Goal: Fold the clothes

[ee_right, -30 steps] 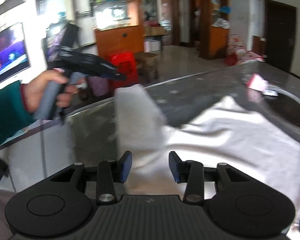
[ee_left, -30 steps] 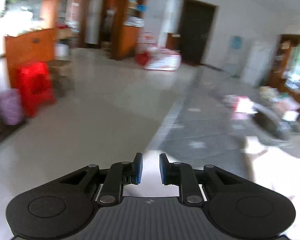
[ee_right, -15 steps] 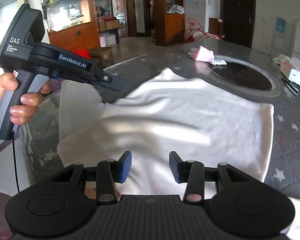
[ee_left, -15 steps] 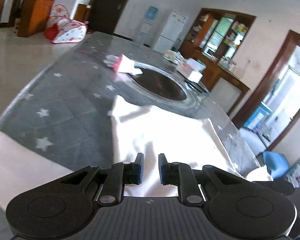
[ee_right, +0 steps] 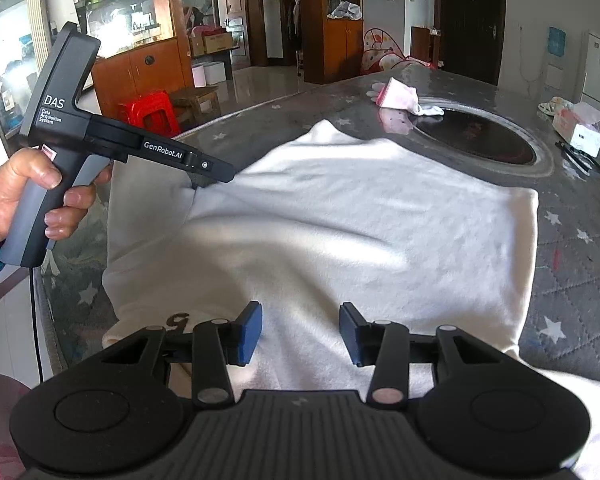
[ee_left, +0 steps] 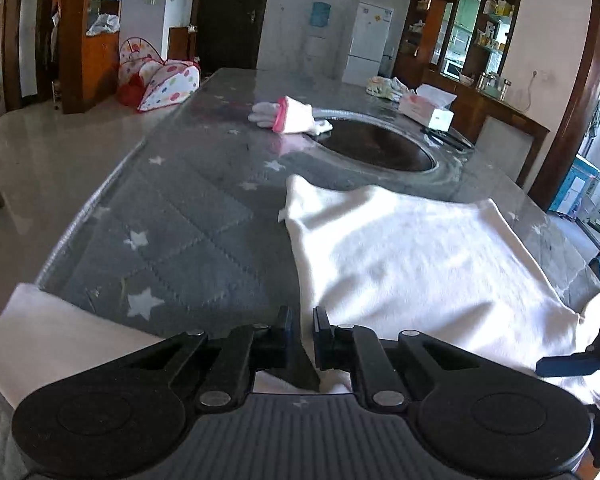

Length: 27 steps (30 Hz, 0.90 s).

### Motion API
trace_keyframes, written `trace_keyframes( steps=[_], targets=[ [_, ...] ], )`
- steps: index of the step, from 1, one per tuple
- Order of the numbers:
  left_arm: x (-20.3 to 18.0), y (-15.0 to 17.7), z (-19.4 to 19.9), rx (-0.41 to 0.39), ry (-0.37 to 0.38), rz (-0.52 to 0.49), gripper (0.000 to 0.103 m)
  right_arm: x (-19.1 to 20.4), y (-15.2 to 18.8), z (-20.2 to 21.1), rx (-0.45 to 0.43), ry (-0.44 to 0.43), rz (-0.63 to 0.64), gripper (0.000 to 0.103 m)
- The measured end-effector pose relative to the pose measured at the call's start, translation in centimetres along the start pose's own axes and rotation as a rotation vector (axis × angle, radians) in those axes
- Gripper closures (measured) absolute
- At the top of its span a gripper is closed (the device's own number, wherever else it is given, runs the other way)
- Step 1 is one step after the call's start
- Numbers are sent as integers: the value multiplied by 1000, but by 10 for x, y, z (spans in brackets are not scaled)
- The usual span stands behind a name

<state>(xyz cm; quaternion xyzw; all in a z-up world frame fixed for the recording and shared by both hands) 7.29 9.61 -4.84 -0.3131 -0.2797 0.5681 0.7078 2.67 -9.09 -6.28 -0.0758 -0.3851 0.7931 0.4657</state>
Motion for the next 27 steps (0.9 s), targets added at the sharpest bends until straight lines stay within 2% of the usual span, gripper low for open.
trace_keyframes(
  steps=[4, 6, 9, 16, 20, 27],
  targets=[
    [-19, -9, 0, -18, 99, 4, 91, 1, -5, 0, -13, -5, -4, 60],
    [-28, -10, -6, -6, 124, -6, 91, 3, -8, -1, -18, -9, -9, 60],
    [-28, -7, -19, 28, 114, -8, 91, 9, -11, -3, -22, -25, -8, 60],
    [-12, -7, -28, 27, 90, 32, 91, 28, -18, -21, -7, -69, 13, 60],
    [-11, -8, -28, 23, 79, 18, 91, 39, -6, -28, 31, -82, 47, 58],
    [-9, -10, -30, 22, 71, 25, 91, 46, 11, -7, 44, -100, 68, 56]
  ],
)
Point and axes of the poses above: each gripper's, at about its wrist camera, not at the fingertips, and z roughly against the way its jaws point, x to its left, y to its underside, the point moved 10 cm from there along -z, roughly the way its jaws point, and after that the axes turned 15 degrees about -z, right-handed, at the moved point
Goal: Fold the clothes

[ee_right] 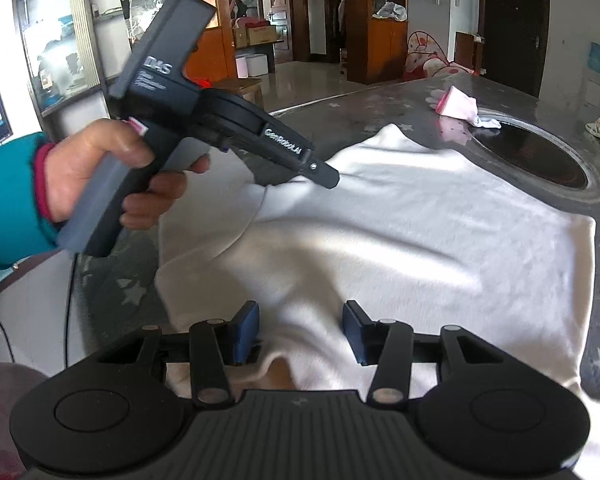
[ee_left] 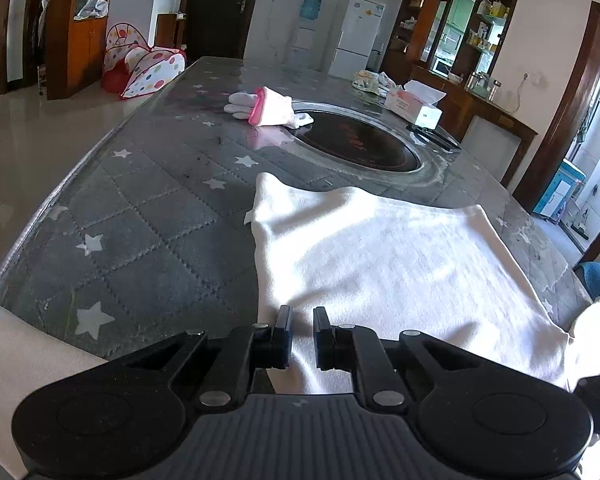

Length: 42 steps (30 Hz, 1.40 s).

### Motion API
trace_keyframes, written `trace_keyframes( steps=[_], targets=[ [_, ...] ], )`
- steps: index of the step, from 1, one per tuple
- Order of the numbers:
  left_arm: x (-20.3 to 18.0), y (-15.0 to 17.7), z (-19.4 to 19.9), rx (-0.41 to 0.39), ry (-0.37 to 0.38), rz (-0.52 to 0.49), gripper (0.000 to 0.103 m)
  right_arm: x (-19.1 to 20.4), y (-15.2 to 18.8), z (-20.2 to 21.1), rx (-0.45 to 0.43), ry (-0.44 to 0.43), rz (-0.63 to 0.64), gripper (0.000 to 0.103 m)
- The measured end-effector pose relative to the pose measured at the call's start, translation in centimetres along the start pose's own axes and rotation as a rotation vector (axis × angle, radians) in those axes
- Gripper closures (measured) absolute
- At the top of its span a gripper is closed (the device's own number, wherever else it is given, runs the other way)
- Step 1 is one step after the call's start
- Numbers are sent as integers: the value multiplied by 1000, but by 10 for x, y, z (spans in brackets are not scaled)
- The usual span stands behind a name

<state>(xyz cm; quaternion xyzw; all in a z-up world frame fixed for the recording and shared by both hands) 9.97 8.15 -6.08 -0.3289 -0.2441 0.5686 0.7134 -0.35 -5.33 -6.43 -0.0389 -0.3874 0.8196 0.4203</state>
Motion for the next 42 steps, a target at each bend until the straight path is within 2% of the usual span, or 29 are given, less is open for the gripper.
trace_keyframes(
  steps=[8, 16, 18, 21, 31, 34, 37, 42],
  targets=[
    [-1, -1, 1, 3, -4, -13, 91, -1, 16, 38, 2, 11, 31, 58],
    [0, -1, 0, 5, 0, -4, 91, -9, 17, 35, -9, 66, 55, 73],
    [-1, -1, 0, 4, -4, -8, 91, -8, 18, 30, -19, 80, 88, 92],
    [-1, 0, -1, 6, -6, -8, 91, -6, 19, 32, -26, 77, 112, 101],
    [0, 0, -1, 5, -3, -8, 91, 9, 39, 46, 28, 58, 197, 101],
    [0, -1, -1, 8, 3, -6, 89, 11, 37, 53, 29, 34, 188, 96],
    [-4, -3, 2, 3, 7, -13, 83, 10, 31, 62, 19, 0, 149, 90],
    [-16, -8, 14, -26, 1, -61, 66, -15, 15, 67, -43, 59, 46, 79]
  ],
)
Point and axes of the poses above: each gripper's, at about its wrist camera, not at the fingertips, and z roughly against the way its jaws point, x to its left, y to its underside, the point moved 10 cm from there along -z, roughly the way its jaws point, and after that the axes turned 15 degrees about -z, right-handed, at the moved point
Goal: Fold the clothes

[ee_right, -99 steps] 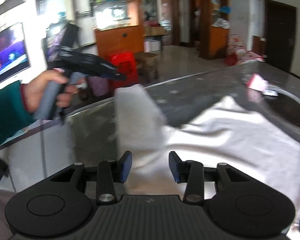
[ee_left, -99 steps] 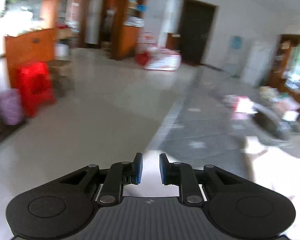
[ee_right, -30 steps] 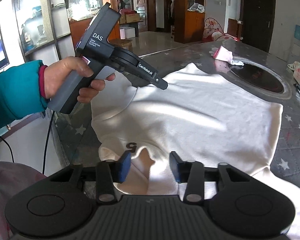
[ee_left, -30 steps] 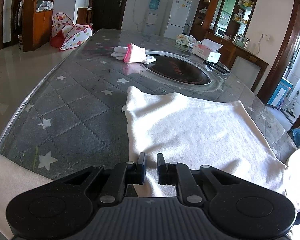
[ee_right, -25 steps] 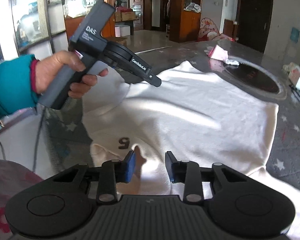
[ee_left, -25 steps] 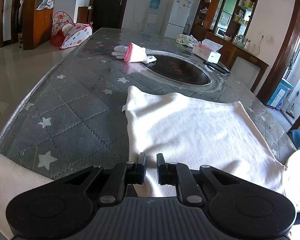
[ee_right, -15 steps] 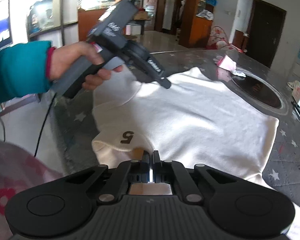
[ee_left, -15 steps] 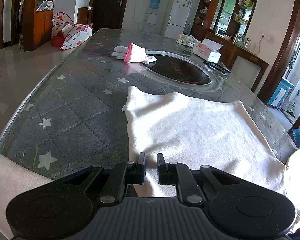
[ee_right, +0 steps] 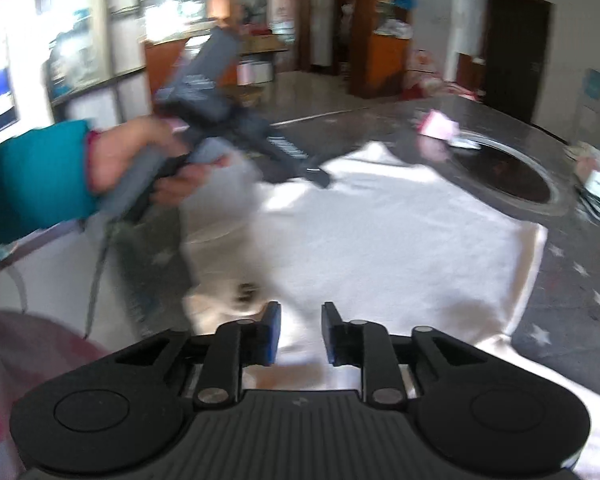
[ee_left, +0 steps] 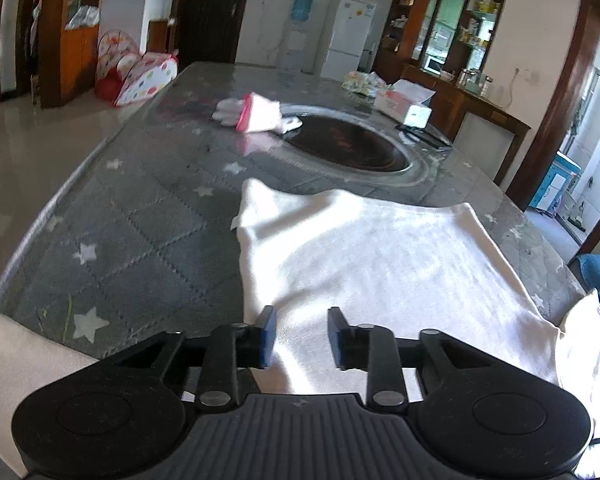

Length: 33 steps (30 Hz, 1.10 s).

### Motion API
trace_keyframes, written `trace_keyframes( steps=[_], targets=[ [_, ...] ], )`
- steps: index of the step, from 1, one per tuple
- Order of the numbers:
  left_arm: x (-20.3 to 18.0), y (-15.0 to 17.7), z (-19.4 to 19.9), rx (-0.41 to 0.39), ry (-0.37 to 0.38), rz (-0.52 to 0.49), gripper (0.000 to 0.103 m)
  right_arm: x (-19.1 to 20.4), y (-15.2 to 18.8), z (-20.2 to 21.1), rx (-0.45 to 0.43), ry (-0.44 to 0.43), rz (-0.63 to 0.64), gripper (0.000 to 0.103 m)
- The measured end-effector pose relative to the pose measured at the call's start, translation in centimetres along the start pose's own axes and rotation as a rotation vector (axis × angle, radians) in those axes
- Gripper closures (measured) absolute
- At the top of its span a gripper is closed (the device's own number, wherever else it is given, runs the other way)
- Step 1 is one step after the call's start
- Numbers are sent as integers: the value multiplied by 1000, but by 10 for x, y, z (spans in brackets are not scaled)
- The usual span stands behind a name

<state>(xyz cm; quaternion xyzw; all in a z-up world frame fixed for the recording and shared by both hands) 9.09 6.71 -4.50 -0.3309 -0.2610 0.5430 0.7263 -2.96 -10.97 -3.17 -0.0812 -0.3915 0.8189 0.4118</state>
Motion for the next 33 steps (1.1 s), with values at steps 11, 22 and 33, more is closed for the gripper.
trace_keyframes(
  steps=[11, 22, 33],
  targets=[
    [4, -39, -16, -23, 19, 33, 68, -33, 11, -19, 16, 53, -123, 67],
    [33, -65, -78, 19, -35, 67, 72, -38, 13, -22, 13, 19, -166, 59],
    [58, -61, -103, 28, -128, 89, 79, -39, 14, -23, 20, 11, -164, 55]
  ],
)
Point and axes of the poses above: each gripper's, at about its wrist camera, not at the fingertips, and z roughly against the way its jaws point, x to its left, y to its underside, the point moved 10 cm from there along -z, roughly the way its jaws point, and after that the axes turned 15 degrees about -z, right-handed, at the moved point
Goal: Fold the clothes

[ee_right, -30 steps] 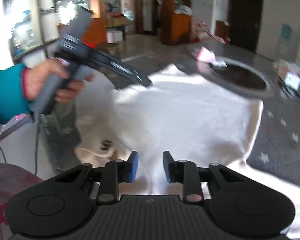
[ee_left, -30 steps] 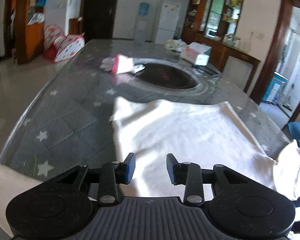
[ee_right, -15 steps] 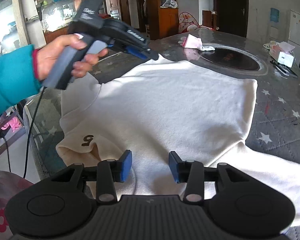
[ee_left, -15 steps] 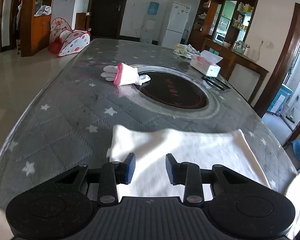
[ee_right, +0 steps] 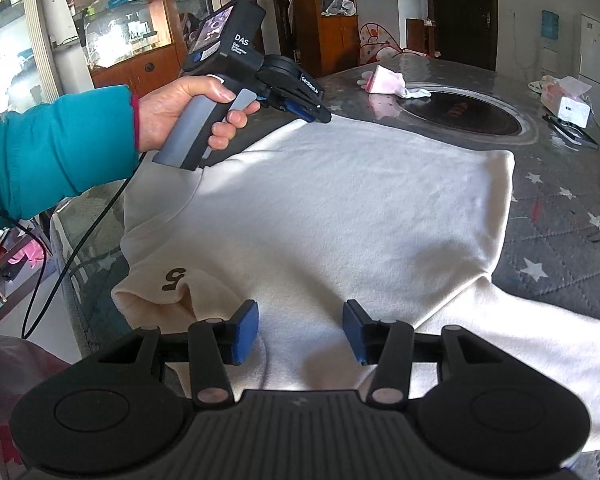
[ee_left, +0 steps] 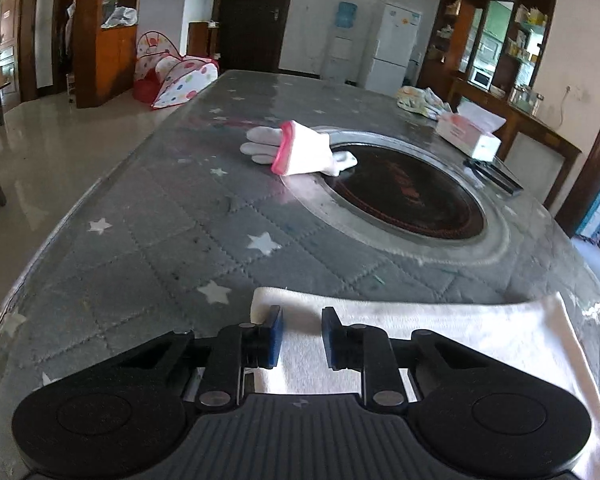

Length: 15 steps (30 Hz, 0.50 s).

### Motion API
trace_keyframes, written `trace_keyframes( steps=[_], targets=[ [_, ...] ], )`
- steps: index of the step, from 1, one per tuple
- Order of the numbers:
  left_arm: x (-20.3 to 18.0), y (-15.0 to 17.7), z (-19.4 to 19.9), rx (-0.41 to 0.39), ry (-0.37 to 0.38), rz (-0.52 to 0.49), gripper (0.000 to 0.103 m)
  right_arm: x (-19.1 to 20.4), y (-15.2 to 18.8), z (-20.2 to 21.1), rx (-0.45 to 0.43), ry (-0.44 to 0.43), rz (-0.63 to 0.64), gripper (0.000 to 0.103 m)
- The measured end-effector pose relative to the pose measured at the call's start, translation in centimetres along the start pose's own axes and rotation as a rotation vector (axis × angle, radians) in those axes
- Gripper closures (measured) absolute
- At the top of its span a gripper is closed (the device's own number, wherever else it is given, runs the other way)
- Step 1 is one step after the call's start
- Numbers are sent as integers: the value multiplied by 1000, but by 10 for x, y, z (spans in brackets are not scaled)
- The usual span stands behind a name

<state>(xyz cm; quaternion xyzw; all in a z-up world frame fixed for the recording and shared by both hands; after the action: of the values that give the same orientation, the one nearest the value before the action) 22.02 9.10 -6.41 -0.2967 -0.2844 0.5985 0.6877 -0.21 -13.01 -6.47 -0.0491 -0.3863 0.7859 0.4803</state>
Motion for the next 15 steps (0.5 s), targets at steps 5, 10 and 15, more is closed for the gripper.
trace_keyframes(
  steps=[5, 10, 15],
  targets=[
    [-5, -4, 11, -14, 44, 13, 72, -1, -4, 2, -4, -1, -19, 55],
    [-18, 2, 43, -31, 72, -36, 61, -6, -11, 7, -40, 20, -39, 52],
    [-41, 18, 77, -32, 90, -88, 44, -14, -9, 5, -38, 56, -70, 51]
  ],
)
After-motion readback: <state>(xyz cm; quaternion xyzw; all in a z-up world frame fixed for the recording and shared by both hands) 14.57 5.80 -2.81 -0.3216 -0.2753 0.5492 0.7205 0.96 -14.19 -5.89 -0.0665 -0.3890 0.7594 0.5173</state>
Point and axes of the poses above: each gripper's, at about its wrist camera, not at the fingertips, and z roughly against the way its jaws point, x to its left, y to its underside, the point moved 10 cm from there along -z, roughly the way its jaws point, and after that the axes turned 15 degrees about -z, right-handed, at the moved point
